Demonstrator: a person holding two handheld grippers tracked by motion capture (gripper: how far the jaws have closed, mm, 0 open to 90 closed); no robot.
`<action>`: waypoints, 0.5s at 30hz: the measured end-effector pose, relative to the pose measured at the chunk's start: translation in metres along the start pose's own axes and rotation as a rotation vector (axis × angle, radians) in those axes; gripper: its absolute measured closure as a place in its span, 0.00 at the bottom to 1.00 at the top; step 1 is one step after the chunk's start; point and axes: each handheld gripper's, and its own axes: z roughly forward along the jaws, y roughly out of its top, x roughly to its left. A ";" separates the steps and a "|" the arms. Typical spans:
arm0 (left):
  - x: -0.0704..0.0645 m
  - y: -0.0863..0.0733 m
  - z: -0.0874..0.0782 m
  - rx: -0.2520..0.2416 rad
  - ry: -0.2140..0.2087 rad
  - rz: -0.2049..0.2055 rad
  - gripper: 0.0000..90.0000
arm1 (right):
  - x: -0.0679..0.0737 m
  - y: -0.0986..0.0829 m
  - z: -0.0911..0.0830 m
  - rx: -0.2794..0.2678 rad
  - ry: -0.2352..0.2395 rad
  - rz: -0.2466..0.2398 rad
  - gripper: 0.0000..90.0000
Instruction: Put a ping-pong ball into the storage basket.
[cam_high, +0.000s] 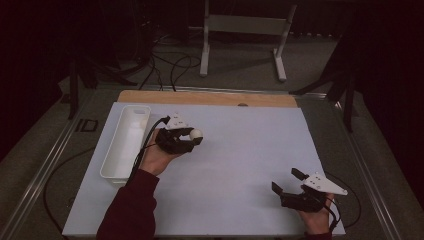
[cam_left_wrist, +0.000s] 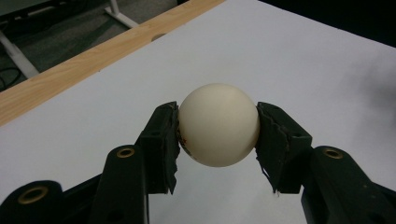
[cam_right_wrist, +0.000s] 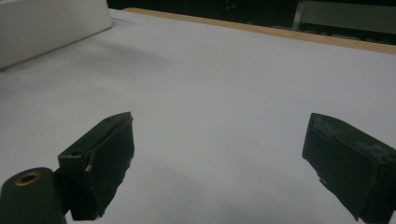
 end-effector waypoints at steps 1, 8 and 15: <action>0.000 0.000 0.000 0.001 -0.001 0.001 0.58 | 0.000 0.000 0.000 0.000 0.000 0.000 0.10; 0.000 0.002 -0.005 -0.002 -0.007 0.012 0.58 | 0.000 0.000 0.000 -0.001 -0.001 0.003 0.10; 0.001 0.002 -0.007 0.001 -0.008 0.014 0.58 | 0.000 0.000 0.000 -0.002 -0.001 0.001 0.10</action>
